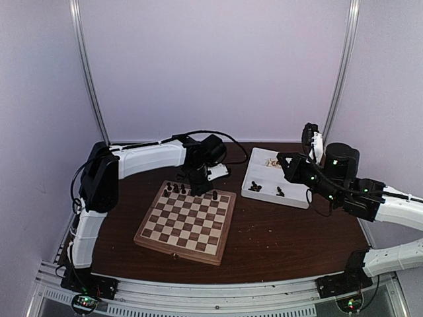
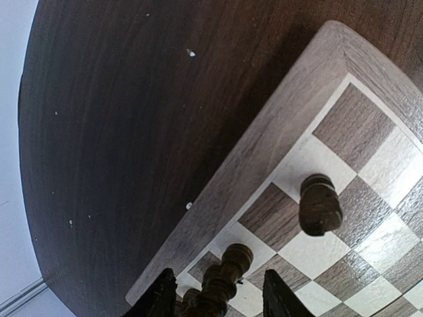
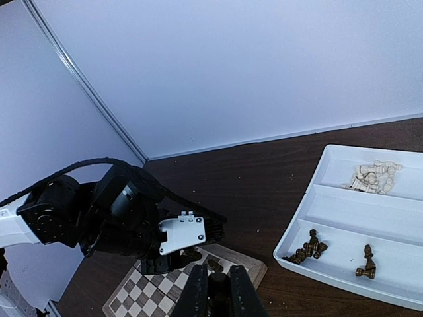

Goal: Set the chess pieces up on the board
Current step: Place the chess piece on the chessboard.

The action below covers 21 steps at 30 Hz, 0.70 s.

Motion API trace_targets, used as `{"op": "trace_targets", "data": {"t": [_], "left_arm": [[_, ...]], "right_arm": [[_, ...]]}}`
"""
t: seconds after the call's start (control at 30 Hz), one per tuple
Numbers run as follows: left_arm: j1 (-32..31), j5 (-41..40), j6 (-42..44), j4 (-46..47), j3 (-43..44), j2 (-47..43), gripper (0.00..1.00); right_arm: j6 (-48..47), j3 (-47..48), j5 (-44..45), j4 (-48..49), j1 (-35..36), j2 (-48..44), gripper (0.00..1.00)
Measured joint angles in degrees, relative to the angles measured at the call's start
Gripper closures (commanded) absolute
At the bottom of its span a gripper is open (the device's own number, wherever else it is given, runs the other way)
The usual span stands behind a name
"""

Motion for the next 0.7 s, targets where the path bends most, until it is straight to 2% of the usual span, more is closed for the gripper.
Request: {"op": "trace_targets", "data": {"t": [0.33,0.5,0.57,0.7], "left_arm": [[0.0,-0.33,-0.33,1.05,-1.68,-4.96,0.41],[0.0,1.09,-1.62,1.16,-4.76,-12.66,0.4],[0.0,2.03,-2.56,1.97,-6.86,-16.7,0.4],[0.0,4.13,-5.03,6.4,-14.12,-25.86,0.33]], "right_arm": [[-0.33,0.0,-0.04,-0.9,-0.07,-0.02,1.0],[-1.64,0.0,-1.62,-0.83,-0.09,0.46,1.0],[-2.73,0.04,-3.41,-0.81,-0.11,1.31,0.97],[-6.54,0.63,-9.14,-1.01,-0.42,3.63,0.97]]}}
